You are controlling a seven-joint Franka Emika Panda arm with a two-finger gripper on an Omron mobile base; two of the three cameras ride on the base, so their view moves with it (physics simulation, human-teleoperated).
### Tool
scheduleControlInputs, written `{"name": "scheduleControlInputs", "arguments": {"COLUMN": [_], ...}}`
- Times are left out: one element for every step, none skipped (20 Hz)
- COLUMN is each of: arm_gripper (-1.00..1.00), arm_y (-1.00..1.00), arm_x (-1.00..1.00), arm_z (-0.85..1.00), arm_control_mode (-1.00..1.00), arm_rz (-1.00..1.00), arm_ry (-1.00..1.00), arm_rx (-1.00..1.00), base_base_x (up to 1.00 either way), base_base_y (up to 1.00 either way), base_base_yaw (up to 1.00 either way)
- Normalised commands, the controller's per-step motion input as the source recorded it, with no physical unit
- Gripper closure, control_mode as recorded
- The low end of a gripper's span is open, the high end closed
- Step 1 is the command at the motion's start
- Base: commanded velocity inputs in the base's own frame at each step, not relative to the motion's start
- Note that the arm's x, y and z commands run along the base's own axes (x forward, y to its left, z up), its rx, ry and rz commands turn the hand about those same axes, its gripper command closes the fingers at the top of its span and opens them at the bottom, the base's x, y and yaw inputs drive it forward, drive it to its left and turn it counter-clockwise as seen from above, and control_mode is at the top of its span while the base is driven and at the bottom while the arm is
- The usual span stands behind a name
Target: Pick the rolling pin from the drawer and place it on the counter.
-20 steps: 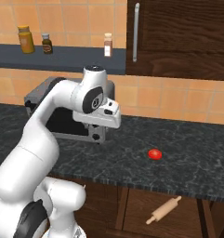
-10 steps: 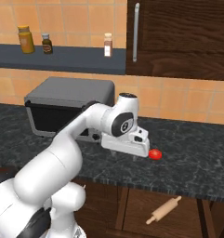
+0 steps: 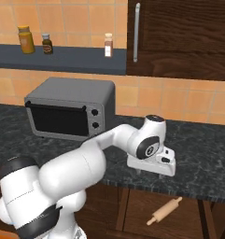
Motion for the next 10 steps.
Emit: {"name": "scheduleControlInputs", "arguments": {"arm_gripper": [-1.00,-1.00,-1.00,-1.00,-1.00,-1.00,-1.00,-1.00,-1.00,-1.00], "arm_y": [-0.46,-0.46,-0.35,-0.31,-0.30,-0.36,-0.25,-0.20,-0.20,-0.21], "arm_x": [-0.15,-0.39,-0.46,-0.41,-0.47,-0.55,-0.52,-0.45,-0.44,-0.44], "arm_z": [-0.56,-0.76,-0.80,-0.68,-0.64,-0.51,-0.36,-0.24,-0.24,-0.28], "arm_control_mode": [-1.00,-1.00,-1.00,-1.00,-1.00,-1.00,-1.00,-1.00,-1.00,-1.00], "arm_rz": [0.00,0.00,0.00,0.00,0.00,0.00,-0.01,-0.01,-0.01,0.00], "arm_ry": [-0.01,-0.07,-0.08,-0.02,-0.03,-0.02,0.00,0.00,0.00,0.00], "arm_rx": [0.00,0.00,0.00,0.00,0.00,0.00,0.00,0.00,0.00,0.00], "base_base_x": [0.00,0.00,0.00,0.00,0.00,0.00,0.00,0.00,0.00,0.00], "base_base_y": [0.00,0.00,0.00,0.00,0.00,0.00,0.00,0.00,0.00,0.00], "base_base_yaw": [0.00,0.00,0.00,0.00,0.00,0.00,0.00,0.00,0.00,0.00]}}
